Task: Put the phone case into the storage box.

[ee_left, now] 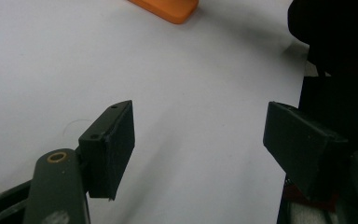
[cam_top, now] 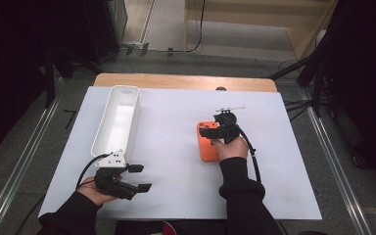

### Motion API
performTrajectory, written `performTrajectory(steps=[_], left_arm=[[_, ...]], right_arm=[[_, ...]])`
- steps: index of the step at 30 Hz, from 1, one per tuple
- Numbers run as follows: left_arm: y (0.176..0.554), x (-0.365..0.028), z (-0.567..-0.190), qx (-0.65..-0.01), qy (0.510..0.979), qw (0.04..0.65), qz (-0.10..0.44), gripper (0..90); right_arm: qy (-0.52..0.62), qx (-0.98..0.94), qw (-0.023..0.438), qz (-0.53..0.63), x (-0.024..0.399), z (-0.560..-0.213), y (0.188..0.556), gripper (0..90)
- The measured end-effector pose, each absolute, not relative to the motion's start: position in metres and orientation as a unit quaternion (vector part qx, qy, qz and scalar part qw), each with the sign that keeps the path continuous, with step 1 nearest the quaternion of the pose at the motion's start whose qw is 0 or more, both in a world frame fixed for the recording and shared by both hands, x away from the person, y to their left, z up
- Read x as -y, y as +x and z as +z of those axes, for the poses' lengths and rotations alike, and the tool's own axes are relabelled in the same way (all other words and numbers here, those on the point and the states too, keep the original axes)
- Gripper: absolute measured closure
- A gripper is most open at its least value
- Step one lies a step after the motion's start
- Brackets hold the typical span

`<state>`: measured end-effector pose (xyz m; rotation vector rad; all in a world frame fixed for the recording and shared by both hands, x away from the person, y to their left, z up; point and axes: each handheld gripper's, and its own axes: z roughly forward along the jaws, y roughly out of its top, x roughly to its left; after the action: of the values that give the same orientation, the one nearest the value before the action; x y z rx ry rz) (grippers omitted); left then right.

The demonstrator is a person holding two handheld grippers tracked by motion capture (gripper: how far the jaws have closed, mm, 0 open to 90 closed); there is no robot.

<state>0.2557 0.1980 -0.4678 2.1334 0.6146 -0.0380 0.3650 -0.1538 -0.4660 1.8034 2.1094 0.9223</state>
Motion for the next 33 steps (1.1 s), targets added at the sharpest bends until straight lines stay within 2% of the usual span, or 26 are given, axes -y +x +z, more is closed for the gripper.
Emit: performTrajectory(steps=[20, 23, 33], left_arm=[[0.256, -0.198, -0.468, -0.248, 0.862, 0.443, -0.015, 24.9], [0.256, -0.198, -0.468, -0.248, 0.862, 0.443, -0.015, 24.9], [0.256, -0.198, -0.468, -0.249, 0.862, 0.442, -0.017, 24.9]], right_arm=[[0.615, -0.730, 0.103, 0.280, 0.149, -0.474, 0.367, 14.8], [0.621, -0.727, 0.106, 0.273, 0.148, -0.475, 0.368, 10.3], [0.624, -0.730, 0.097, 0.261, 0.147, -0.477, 0.369, 9.4]])
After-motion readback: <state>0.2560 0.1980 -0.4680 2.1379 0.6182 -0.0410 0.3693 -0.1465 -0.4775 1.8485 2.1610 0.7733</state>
